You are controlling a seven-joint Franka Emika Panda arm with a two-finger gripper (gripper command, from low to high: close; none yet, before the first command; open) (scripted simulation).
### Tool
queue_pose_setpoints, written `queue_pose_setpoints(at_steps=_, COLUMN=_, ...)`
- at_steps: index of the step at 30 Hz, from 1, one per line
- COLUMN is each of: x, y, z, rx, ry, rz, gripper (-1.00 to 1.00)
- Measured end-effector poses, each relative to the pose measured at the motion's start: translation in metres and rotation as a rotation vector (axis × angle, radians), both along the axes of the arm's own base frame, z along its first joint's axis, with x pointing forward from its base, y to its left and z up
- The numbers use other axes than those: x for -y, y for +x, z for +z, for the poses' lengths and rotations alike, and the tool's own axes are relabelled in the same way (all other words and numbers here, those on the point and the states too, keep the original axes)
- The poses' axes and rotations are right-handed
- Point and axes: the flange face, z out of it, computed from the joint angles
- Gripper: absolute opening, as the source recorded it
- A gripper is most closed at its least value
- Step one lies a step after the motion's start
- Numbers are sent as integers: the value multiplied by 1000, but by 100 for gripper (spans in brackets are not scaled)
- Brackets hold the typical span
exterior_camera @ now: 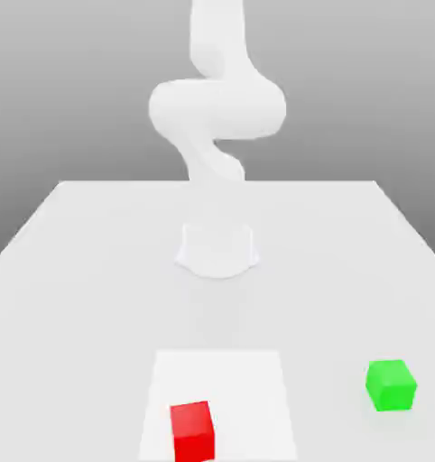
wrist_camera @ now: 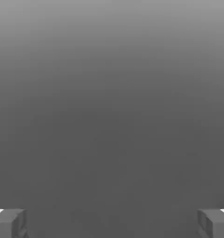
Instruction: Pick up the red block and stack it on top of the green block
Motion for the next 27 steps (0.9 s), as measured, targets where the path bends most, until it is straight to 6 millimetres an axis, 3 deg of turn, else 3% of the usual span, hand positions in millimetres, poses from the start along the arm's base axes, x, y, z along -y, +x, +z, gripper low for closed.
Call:
queue_pose_setpoints(at_steps=6, x=0, y=0, z=0, rx=0, ry=0, rz=0, gripper=0)
queue_pose_setpoints(at_steps=7, x=2, y=18, z=-25, rx=-46, ry=54, rz=-52, gripper=0)
queue_pose_setpoints(at_steps=8, x=2, y=18, z=-25, rx=-46, ry=54, rz=-52, gripper=0)
queue_pose_setpoints(at_steps=9, x=3, y=34, z=-49, rx=-90, ry=103, rz=-105, gripper=0)
queue_pose_setpoints(at_steps=12, x=3, y=34, z=-49, rx=-90, ry=103, rz=-105, gripper=0)
queue_pose_setpoints(at_steps=14, x=5, y=59, z=-98, rx=-172, ry=183, rz=-218, gripper=0)
queue_pose_setpoints(at_steps=15, x=5, y=59, z=-98, rx=-172, ry=183, rz=-218, gripper=0)
queue_pose_setpoints(at_steps=16, x=6, y=69, z=-123, rx=-211, ry=219, rz=-276, gripper=0)
queue_pose_setpoints(at_steps=17, x=6, y=69, z=-123, rx=-211, ry=219, rz=-276, gripper=0)
queue_pose_setpoints(at_steps=18, x=7, y=78, z=-148, rx=-248, ry=251, rz=-336, gripper=0)
queue_pose_setpoints(at_steps=19, x=7, y=78, z=-148, rx=-248, ry=251, rz=-336, gripper=0)
queue_pose_setpoints(at_steps=21, x=10, y=93, z=-198, rx=-317, ry=306, rz=-461, gripper=0)
queue_pose_setpoints(at_steps=24, x=10, y=93, z=-198, rx=-317, ry=306, rz=-461, gripper=0)
queue_pose_setpoints(at_steps=27, x=16, y=104, z=-273, rx=-404, ry=361, rz=-660, gripper=0)
